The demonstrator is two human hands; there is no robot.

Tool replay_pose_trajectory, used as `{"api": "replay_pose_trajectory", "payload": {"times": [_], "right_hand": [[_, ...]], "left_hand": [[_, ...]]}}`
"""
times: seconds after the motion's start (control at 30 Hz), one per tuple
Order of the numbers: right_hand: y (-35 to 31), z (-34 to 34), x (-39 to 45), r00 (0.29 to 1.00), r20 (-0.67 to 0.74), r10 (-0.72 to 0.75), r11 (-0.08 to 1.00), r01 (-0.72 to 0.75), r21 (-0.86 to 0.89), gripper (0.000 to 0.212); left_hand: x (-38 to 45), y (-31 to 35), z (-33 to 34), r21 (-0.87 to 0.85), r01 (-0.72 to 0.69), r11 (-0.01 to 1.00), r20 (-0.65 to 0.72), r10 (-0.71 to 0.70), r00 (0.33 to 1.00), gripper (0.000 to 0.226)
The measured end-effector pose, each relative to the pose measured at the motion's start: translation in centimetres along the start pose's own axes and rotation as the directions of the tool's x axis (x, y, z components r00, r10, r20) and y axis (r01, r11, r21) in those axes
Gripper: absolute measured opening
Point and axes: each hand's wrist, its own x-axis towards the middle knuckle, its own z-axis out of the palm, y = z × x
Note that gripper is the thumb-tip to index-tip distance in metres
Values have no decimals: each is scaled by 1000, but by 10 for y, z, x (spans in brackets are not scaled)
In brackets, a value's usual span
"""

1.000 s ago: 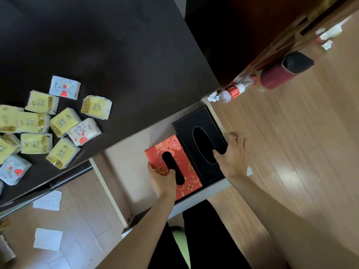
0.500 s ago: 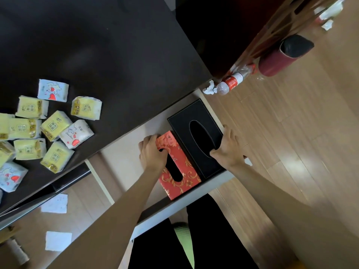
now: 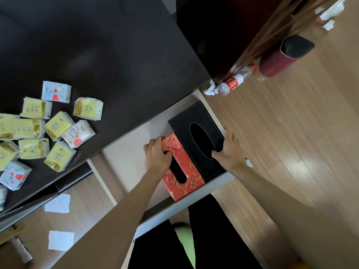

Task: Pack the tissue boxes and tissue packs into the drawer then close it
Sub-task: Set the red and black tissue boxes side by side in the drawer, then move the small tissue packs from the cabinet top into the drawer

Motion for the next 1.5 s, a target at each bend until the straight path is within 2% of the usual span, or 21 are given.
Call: {"api": "replay_pose_trajectory", "payload": {"times": [0.13,0.23,0.33,0.4,0.47,0.53,0.7,0.87,0.97,1.1,1.23,1.37,1.5], "right_hand": [[-13,-3,-5,997,-73,-22,997,27,70,77],[-36,-2,-10,971,-208,-117,975,152,163,68],[-74,3,-16,931,-279,-234,921,305,244,53],[-104,10,-18,926,-231,-299,886,359,293,42],[-137,18,-19,938,-93,-335,865,345,363,32],[-172,31,-20,919,12,-394,855,362,372,29],[-261,67,-23,836,91,-542,813,494,308,28],[-338,99,-9,804,-78,-590,794,595,125,28],[-372,116,3,795,-77,-602,794,606,54,28],[-406,142,3,714,24,-700,712,700,-47,29],[-425,164,0,658,186,-729,603,747,-279,45],[-432,168,-1,688,199,-698,548,692,-469,56],[-437,168,-2,702,196,-684,533,665,-522,54]], "left_hand": [[4,-4,-10,-99,-5,995,77,12,997,40],[0,-9,-26,-232,-14,973,139,48,989,29],[-9,-21,-48,-373,-15,928,133,70,989,23],[-15,-34,-68,-429,-24,903,99,73,992,24],[-19,-51,-88,-460,-36,887,46,64,997,26],[-24,-72,-109,-496,-15,868,-13,10,1000,28],[-28,-132,-177,-572,18,820,-174,-143,974,32],[-7,-193,-250,-533,97,841,-362,-330,872,24],[13,-223,-275,-427,169,888,-406,-356,842,30],[30,-245,-285,-210,246,946,-352,-308,884,47],[39,-256,-276,9,182,983,-317,-170,933,71],[46,-265,-274,44,136,990,-361,-111,926,67],[46,-264,-274,-36,117,993,-389,-121,913,62]]}}
